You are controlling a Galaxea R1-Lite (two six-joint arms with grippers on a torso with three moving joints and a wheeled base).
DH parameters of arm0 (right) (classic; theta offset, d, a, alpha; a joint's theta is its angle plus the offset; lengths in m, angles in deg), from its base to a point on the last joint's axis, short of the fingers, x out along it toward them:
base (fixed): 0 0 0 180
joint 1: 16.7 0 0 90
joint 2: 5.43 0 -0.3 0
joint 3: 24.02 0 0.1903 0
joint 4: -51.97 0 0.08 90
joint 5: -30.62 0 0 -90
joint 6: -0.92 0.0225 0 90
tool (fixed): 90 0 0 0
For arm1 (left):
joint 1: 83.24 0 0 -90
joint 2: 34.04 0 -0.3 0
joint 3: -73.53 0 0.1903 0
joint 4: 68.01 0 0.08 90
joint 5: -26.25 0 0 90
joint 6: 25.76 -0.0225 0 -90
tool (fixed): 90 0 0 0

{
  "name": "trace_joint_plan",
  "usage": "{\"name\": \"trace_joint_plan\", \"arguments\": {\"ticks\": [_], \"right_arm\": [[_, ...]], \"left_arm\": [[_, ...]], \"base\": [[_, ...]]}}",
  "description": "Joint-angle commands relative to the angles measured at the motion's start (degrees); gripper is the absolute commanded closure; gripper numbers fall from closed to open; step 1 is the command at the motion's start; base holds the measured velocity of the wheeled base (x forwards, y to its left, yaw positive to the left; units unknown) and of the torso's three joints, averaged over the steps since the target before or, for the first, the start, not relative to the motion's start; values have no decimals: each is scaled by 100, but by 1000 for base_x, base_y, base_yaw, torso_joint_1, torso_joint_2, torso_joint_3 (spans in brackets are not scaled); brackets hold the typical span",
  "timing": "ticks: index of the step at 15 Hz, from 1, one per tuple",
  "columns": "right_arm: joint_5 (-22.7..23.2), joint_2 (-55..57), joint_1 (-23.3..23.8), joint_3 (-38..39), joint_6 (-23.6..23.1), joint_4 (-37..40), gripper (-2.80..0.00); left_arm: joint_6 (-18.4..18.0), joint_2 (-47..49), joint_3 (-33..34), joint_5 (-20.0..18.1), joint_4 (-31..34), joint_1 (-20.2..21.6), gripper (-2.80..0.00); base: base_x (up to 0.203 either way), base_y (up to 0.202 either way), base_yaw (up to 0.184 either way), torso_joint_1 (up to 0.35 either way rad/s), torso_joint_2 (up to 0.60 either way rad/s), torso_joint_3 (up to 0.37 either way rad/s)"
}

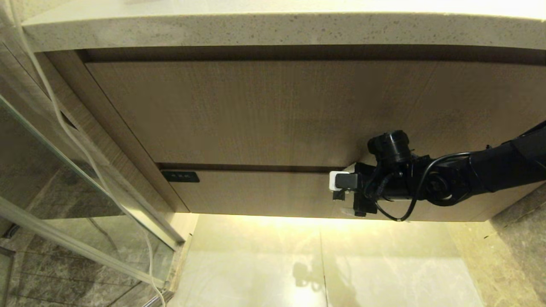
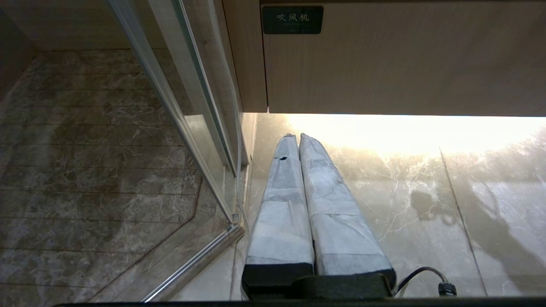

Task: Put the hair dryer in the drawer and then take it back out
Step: Pull open the drawer

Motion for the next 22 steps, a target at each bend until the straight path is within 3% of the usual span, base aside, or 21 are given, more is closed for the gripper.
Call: {"name": "trace_joint_plan", "arguments": {"ticks": [1,5,22], "right_arm": [[-7,25,-3,35,-39,233,-280],[2,8,-3,-7,-6,814,-280],[-25,-168,-3,129,312,1481,-280]], "left_arm": [[-1,0,0,0,1,0,0],[-1,0,0,0,-7,0,0],[-1,0,0,0,1,0,0]], "base": [[0,0,0,0,0,0],[0,0,0,0,0,0],[0,0,0,0,0,0]]}}
